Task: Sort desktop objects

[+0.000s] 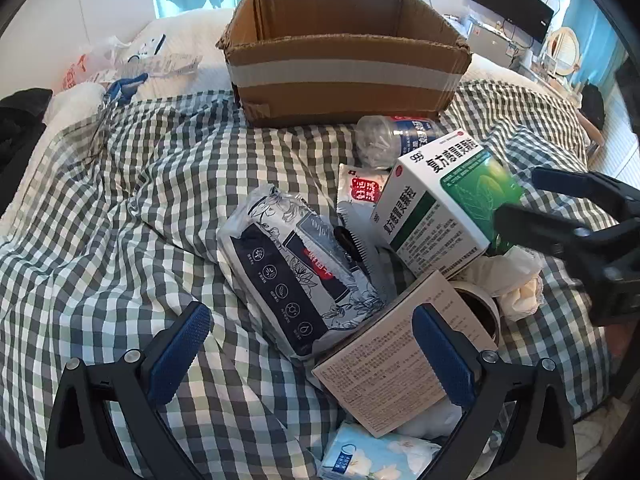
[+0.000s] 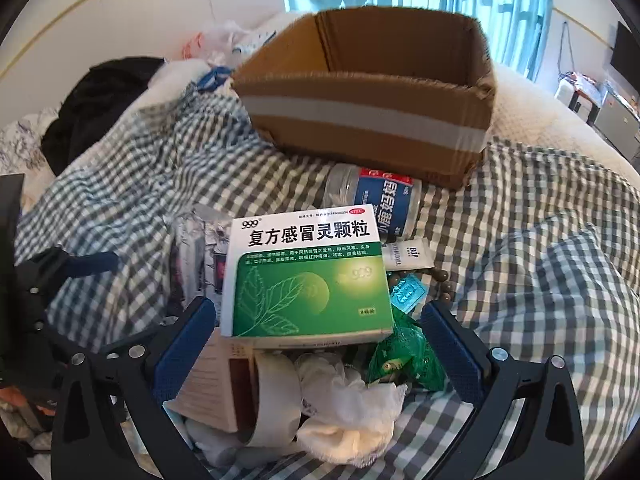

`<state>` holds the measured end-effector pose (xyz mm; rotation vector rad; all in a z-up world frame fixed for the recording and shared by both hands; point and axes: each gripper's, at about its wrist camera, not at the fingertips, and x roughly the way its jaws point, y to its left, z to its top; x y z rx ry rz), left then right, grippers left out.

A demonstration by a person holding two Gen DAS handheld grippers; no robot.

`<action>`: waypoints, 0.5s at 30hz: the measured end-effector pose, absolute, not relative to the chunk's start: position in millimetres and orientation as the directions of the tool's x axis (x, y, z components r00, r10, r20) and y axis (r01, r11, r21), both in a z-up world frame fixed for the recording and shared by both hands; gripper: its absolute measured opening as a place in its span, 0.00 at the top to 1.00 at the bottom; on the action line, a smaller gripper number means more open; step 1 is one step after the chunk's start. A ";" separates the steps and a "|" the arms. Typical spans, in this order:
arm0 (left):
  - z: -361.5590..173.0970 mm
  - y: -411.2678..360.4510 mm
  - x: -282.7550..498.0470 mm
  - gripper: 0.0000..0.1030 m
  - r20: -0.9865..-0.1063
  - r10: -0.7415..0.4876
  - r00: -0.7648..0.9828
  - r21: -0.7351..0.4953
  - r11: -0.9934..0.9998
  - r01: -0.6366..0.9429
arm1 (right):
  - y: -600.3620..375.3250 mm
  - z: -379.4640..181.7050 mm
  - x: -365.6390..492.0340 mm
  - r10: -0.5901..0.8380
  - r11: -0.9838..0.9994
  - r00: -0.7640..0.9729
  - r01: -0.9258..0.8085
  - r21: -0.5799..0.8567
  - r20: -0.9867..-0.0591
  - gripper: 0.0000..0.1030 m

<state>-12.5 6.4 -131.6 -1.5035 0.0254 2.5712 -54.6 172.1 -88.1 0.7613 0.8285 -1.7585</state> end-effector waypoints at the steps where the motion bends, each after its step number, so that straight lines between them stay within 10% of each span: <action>1: -133.1 5.5 -12.8 0.00 -0.869 0.130 -0.477 -0.067 -0.987 -0.148 | 168.7 -91.1 -56.5 -0.510 -0.253 -0.291 0.950 -0.182 -0.810 0.00; 15: -141.4 5.0 -9.7 0.00 -0.889 0.138 -0.437 -0.059 -0.980 -0.190 | 157.0 -106.6 -40.2 -0.504 -0.182 -0.277 0.960 -0.212 -0.818 0.00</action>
